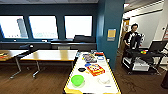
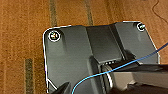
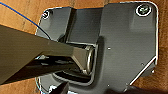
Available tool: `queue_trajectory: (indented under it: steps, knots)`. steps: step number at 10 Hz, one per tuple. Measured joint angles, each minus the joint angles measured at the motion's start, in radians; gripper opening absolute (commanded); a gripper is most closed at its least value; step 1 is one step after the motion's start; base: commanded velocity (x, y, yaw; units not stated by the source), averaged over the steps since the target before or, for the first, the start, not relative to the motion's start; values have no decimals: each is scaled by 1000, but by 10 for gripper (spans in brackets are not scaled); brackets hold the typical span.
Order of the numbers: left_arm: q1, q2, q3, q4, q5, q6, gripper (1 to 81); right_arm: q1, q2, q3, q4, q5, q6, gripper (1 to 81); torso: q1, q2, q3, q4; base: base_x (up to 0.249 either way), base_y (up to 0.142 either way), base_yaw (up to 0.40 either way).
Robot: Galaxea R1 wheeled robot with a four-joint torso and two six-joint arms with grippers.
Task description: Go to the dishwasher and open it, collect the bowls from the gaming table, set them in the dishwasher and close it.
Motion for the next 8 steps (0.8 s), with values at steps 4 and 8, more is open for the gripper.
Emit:
queue_trajectory:
  steps: [4,8]
  knots:
    - [2,11,6,0,0,0,811,-3,-12,-2,0,-2,0,811,0,0,0,0,0,84,0]
    - [3,4,2,-1,0,0,811,-2,-3,1,0,0,0,811,0,0,0,0,0,67,0]
